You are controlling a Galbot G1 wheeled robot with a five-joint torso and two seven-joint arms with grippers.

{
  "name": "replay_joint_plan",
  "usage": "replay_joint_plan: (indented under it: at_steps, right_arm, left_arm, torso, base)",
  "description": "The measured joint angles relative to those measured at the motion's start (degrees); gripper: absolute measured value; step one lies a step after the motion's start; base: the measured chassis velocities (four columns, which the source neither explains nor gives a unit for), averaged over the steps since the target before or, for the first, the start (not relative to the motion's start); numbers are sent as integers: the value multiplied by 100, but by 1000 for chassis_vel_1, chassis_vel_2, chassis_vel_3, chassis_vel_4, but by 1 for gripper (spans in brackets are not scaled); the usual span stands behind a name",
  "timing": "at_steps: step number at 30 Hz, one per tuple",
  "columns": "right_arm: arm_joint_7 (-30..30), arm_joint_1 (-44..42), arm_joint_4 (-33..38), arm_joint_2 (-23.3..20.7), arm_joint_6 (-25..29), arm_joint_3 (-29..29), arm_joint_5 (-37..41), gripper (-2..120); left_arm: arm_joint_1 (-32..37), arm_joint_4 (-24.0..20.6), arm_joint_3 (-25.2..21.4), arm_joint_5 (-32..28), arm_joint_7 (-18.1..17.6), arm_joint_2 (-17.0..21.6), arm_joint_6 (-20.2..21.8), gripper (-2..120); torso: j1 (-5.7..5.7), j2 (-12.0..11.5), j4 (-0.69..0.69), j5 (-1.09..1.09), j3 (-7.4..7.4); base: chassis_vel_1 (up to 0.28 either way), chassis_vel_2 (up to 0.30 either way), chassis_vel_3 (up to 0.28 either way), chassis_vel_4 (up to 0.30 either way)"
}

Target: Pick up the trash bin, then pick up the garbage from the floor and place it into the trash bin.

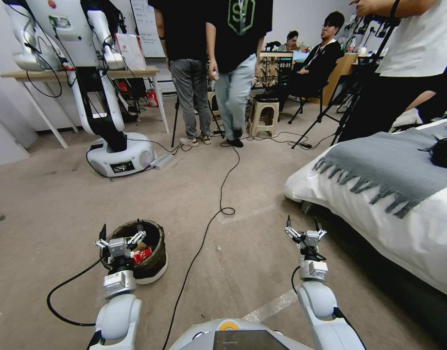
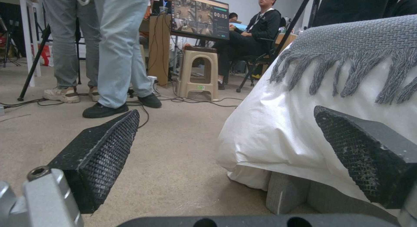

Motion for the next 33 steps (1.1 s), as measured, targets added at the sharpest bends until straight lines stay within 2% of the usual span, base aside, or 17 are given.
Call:
replay_joint_plan:
  at_steps: [33]
  right_arm:
    - [-7,5,-3,-2,-9,1,9,100]
  left_arm:
    - [-1,-13,-1,-8,-1,4,25,100]
  torso:
    - [0,0,0,0,0]
  base:
    - [0,0,0,0]
